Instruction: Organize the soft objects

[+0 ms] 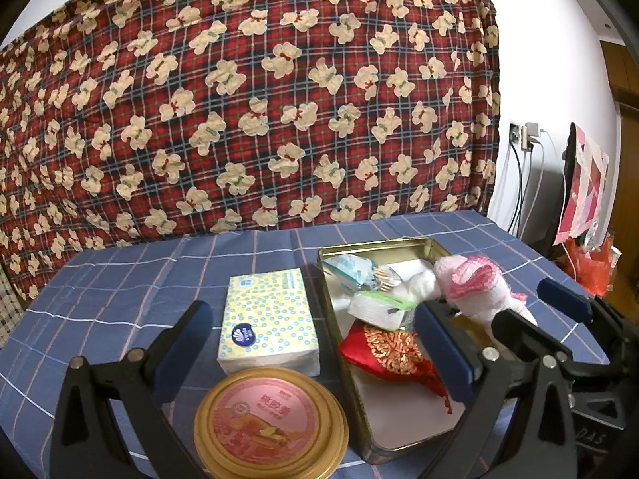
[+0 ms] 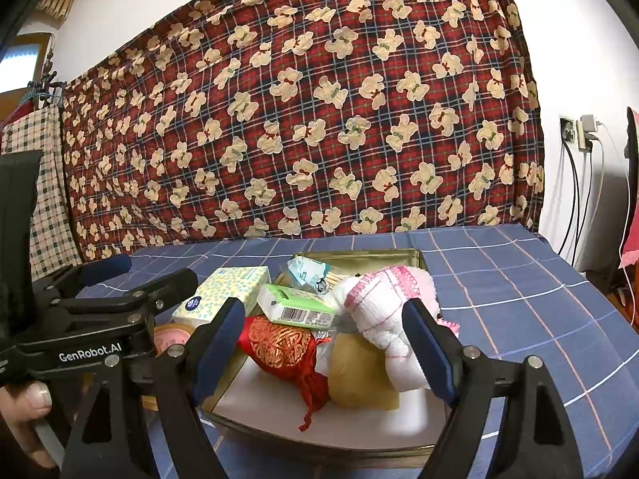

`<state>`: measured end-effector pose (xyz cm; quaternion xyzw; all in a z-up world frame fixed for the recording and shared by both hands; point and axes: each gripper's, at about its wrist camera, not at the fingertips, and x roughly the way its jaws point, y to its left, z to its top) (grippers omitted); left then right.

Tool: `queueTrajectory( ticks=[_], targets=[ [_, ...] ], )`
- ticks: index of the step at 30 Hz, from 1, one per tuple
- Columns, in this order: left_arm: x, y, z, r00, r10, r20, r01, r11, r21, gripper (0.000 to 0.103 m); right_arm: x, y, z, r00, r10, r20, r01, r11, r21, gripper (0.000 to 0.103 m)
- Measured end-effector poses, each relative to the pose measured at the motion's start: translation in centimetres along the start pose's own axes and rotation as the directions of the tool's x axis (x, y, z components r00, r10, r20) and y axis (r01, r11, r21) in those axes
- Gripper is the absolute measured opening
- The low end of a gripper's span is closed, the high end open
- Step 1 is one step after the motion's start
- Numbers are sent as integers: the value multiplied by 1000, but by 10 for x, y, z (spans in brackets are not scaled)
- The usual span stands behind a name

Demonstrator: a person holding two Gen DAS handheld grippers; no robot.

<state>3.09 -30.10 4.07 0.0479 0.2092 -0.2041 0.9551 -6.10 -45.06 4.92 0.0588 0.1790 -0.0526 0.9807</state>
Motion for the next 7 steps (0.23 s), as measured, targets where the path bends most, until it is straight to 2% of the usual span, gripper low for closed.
queueTrajectory(
  ticks=[7],
  targets=[
    [-3,-2,-1,1000,-13,14,12,1000,12,102,-1,8,-6,1000,3,-5,-3,1000,-1,83]
  ],
)
